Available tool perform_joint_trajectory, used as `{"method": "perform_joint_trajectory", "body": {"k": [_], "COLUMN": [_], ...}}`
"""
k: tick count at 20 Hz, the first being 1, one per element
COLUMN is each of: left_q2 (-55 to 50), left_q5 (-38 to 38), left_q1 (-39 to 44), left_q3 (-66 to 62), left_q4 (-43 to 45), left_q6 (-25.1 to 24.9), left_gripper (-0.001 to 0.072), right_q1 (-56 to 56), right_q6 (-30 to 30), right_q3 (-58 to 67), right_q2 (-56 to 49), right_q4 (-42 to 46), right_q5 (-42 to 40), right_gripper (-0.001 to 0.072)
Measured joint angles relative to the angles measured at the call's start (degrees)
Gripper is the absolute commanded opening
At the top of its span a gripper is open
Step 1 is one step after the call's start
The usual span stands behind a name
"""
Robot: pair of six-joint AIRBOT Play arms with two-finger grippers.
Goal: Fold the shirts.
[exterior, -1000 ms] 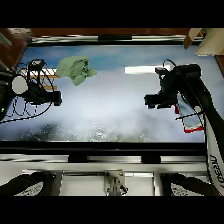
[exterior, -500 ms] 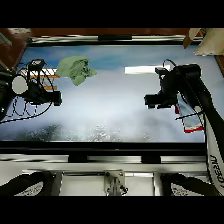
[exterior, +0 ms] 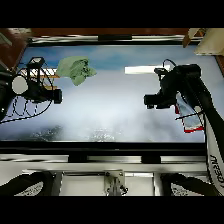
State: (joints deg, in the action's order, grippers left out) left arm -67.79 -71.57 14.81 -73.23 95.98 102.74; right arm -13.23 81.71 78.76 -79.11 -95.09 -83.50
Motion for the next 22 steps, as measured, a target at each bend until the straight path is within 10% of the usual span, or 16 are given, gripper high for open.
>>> {"method": "perform_joint_trajectory", "body": {"k": [4,5,6,11,22], "left_q2": [-0.7,-1.3,-2.2,-14.8,-48.6], "left_q5": [2.7,4.5,6.7,17.5,26.8], "left_q1": [0.0,0.0,0.0,-0.4,-5.4], "left_q3": [0.0,0.0,-0.3,-10.5,-35.7], "left_q4": [-2.0,-2.7,-3.1,-1.7,-6.4], "left_q6": [0.0,0.0,0.0,-4.3,-5.9], "left_gripper": [0.0657,0.0492,0.0491,0.0684,0.0684], "right_q1": [0.0,0.0,0.0,0.0,0.0], "right_q6": [0.0,0.0,0.0,0.0,-0.6], "right_q3": [0.0,0.0,0.0,0.0,0.0], "right_q2": [0.0,0.0,0.0,0.0,0.0], "right_q4": [-0.3,-0.3,-0.3,-0.5,-5.7], "right_q5": [-1.0,-0.9,-0.8,0.1,6.4], "right_gripper": [0.0504,0.0504,0.0504,0.0504,0.0503]}}
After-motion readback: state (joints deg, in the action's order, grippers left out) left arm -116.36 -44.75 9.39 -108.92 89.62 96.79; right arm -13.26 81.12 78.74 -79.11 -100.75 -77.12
